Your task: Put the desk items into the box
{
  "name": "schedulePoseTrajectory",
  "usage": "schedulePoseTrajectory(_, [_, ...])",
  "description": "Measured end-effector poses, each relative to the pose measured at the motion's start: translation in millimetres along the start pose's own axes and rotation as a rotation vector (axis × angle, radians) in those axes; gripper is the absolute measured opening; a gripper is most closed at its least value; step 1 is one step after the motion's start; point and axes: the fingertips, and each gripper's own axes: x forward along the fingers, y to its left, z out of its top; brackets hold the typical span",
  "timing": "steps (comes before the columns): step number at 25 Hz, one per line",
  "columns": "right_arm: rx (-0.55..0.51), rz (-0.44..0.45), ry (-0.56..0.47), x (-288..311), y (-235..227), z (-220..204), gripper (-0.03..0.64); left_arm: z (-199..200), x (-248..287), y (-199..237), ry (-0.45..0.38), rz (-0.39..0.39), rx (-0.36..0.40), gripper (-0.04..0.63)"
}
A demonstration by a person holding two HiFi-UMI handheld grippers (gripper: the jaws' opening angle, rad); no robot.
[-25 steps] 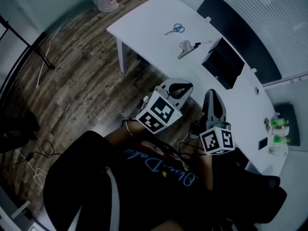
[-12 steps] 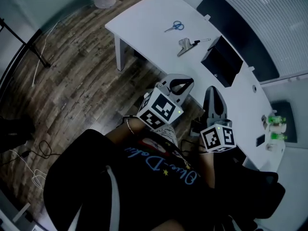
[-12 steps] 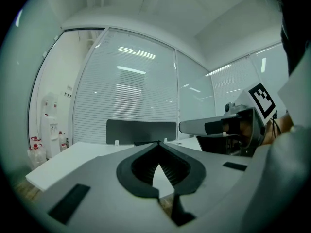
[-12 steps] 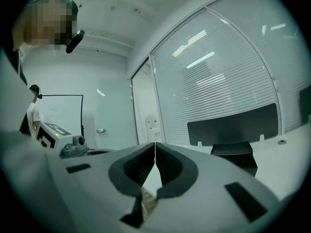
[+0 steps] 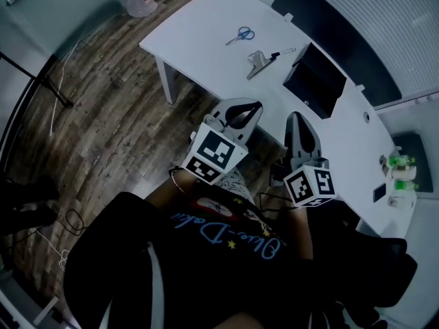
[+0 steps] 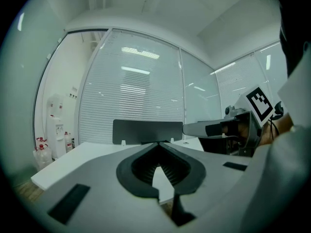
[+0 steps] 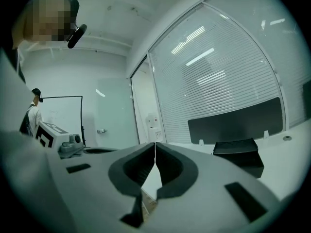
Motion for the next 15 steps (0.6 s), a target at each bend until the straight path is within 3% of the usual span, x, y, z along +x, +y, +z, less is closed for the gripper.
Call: schedulePoseTrajectory(15, [0.044, -0.018, -0.015, 21, -44, 1, 0.011, 2, 47, 13, 0.027, -0.036, 0.012, 0.009])
